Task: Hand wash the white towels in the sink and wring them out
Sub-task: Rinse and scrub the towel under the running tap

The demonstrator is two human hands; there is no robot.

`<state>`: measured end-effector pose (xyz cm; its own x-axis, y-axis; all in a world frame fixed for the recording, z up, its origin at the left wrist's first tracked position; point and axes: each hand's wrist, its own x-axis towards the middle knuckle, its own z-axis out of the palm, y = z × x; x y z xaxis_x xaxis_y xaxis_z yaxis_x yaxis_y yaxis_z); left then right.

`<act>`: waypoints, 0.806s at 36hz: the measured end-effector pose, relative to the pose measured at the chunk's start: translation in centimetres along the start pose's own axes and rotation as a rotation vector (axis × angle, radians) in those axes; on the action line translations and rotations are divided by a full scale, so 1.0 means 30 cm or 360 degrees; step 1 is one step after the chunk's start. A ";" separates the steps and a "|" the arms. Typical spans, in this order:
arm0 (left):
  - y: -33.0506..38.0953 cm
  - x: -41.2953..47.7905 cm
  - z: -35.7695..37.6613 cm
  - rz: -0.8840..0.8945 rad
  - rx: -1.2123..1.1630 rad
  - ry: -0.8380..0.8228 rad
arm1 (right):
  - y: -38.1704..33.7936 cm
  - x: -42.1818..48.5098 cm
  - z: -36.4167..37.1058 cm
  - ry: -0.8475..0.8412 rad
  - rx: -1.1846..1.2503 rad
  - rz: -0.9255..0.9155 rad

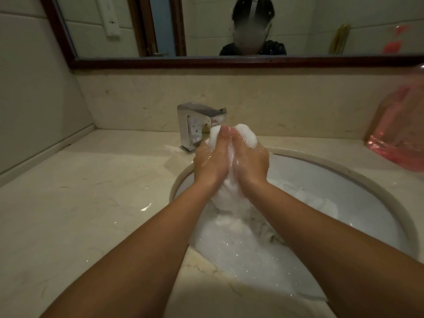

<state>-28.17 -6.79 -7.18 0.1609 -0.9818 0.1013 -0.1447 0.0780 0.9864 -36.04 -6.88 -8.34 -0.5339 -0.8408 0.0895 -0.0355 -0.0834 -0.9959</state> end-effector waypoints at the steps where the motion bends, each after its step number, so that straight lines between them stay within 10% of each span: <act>1: 0.005 -0.002 -0.003 -0.0005 0.0037 0.0015 | -0.003 0.001 -0.001 0.0014 -0.0047 0.0006; 16: -0.017 0.035 -0.013 -0.0114 0.0062 0.0021 | 0.015 0.036 -0.025 -0.0268 -0.0074 0.0121; 29: -0.027 0.106 -0.055 -0.0586 -0.0865 -0.0006 | 0.058 0.078 -0.011 -0.0155 0.0251 0.0554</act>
<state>-25.94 -9.69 -7.44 0.1021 -0.9615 -0.2552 0.4332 -0.1880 0.8815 -37.63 -8.81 -9.88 -0.4084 -0.8794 -0.2447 0.2680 0.1408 -0.9531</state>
